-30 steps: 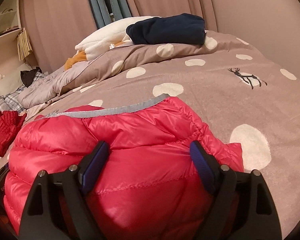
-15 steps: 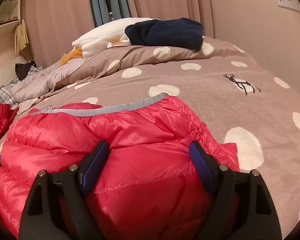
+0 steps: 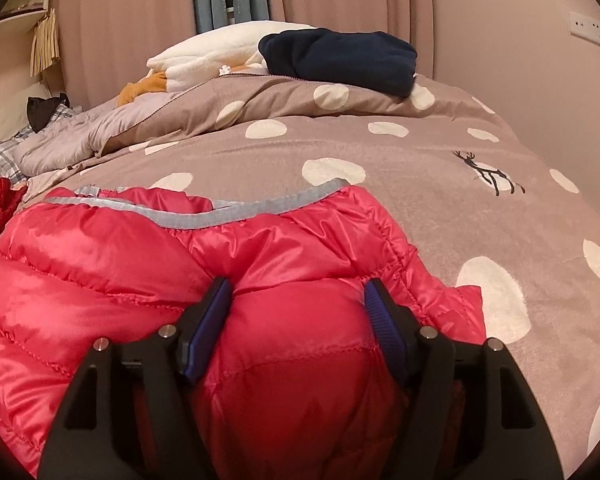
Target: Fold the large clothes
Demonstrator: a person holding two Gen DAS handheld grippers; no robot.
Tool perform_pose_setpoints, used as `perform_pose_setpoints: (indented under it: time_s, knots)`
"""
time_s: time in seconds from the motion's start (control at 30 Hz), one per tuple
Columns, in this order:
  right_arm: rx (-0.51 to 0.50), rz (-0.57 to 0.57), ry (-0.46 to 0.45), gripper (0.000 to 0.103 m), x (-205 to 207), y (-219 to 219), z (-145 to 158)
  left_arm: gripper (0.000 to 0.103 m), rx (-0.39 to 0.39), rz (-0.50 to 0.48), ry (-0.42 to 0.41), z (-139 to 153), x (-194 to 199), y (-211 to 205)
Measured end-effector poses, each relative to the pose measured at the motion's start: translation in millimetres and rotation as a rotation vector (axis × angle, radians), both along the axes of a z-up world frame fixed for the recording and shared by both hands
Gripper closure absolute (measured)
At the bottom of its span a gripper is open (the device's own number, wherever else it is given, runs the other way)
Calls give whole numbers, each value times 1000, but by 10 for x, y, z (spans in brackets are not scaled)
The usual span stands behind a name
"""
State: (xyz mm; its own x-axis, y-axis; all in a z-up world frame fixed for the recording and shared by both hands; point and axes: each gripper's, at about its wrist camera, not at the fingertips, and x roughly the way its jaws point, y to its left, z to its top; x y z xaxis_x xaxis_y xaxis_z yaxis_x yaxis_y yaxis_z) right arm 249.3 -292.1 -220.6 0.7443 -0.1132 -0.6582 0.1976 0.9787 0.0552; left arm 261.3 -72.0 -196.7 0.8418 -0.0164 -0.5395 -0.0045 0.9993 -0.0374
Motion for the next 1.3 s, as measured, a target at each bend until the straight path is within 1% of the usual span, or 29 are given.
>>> perform_pose_setpoints:
  time_s: [0.07,0.13,0.17,0.2,0.23,0.3,0.33,0.37,0.4,0.47,0.5,0.6,0.63,0.7,0.8,0.9,0.93,1.0,1.07,1.1,1.17,1.23,1.27,1.3]
  knots:
    - [5,-5,-3,31,-13,1,2,53,-17,11,-3,30,-77,26]
    - [8,-9,-7,30,-27,-6,10,37,-60,31,-3,63,-160,97]
    - [9,-10,-9,29,-33,-6,13,34,-81,40,-4,77,-202,135]
    - [8,-13,-11,28,-38,-8,17,28,-87,40,-7,100,-256,166]
    - [7,-17,-16,27,-50,-7,23,24,-72,40,-13,120,-303,177]
    - [4,-28,-24,23,-70,-11,36,23,-18,59,-36,157,-407,199]
    - [3,-30,-23,23,-70,-9,41,19,-12,79,-38,172,-435,230]
    - [1,-32,-20,22,-69,-5,47,17,-27,106,-36,187,-461,282]
    - [-3,-35,-19,20,-69,1,53,12,-62,131,-33,199,-482,361]
    - [-10,-41,-16,19,-74,9,68,11,-121,168,-26,204,-515,505]
    - [-13,-47,-14,18,-89,14,83,11,-135,199,-16,202,-527,572]
    - [-30,-71,-17,13,-192,43,158,11,-129,273,4,199,-578,700]
    - [-36,-79,-17,11,-221,57,175,11,-136,280,9,196,-600,728]
    - [-44,-96,-18,1,-320,93,228,11,-156,258,14,191,-637,765]
    - [-3,-97,-46,0,-501,124,320,11,-133,254,23,139,-674,778]
    - [46,-72,-51,0,-643,159,420,11,-106,274,53,29,-687,805]
    - [60,-64,-58,0,-700,181,457,11,-110,283,64,1,-717,819]
    - [80,-37,-87,0,-817,246,526,9,-167,297,99,-69,-721,896]
    - [78,-17,-103,0,-887,332,573,8,-261,307,129,-141,-729,986]
    - [74,1,-106,0,-902,385,590,8,-290,300,139,-158,-738,1000]
    - [59,47,-104,0,-893,502,607,7,-341,277,167,-210,-737,1021]
    - [40,71,-91,0,-859,598,591,3,-408,277,218,-283,-735,1066]
    - [42,84,-85,0,-846,636,581,3,-453,275,233,-315,-741,1098]
    - [49,102,-76,0,-824,673,558,3,-477,268,233,-320,-753,1118]
